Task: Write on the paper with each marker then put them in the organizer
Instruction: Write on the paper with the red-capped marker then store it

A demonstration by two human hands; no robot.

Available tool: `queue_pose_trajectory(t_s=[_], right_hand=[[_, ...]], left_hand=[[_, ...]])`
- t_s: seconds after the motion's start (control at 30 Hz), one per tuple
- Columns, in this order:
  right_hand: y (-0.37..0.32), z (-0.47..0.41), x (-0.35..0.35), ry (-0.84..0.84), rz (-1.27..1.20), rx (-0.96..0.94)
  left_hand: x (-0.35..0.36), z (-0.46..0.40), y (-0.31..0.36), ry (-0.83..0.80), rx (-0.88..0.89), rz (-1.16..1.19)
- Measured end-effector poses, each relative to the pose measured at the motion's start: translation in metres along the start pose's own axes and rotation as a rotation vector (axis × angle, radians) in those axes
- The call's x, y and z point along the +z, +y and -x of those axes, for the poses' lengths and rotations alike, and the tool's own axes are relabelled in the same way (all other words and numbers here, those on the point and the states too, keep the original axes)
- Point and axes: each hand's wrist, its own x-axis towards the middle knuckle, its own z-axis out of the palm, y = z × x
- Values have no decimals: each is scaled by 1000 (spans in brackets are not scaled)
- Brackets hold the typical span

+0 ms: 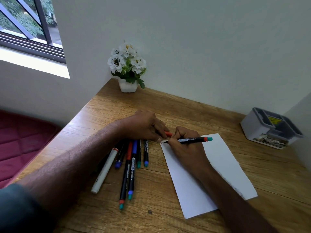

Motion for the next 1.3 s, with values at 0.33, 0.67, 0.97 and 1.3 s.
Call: queue_pose_trajectory(t_s=[0.33, 0.67, 0.97, 1.3], right_hand=[[2, -1, 0, -19, 23, 12], [0, -1, 0, 9, -14, 3], [3, -3, 0, 12, 41, 36], [2, -3, 0, 19, 53, 40]], left_hand=[[-3, 2, 6, -8, -24, 11], [-2, 2, 6, -9, -20, 10], [-2, 2, 5, -16, -13, 2], [-2, 2, 3, -23, -24, -6]])
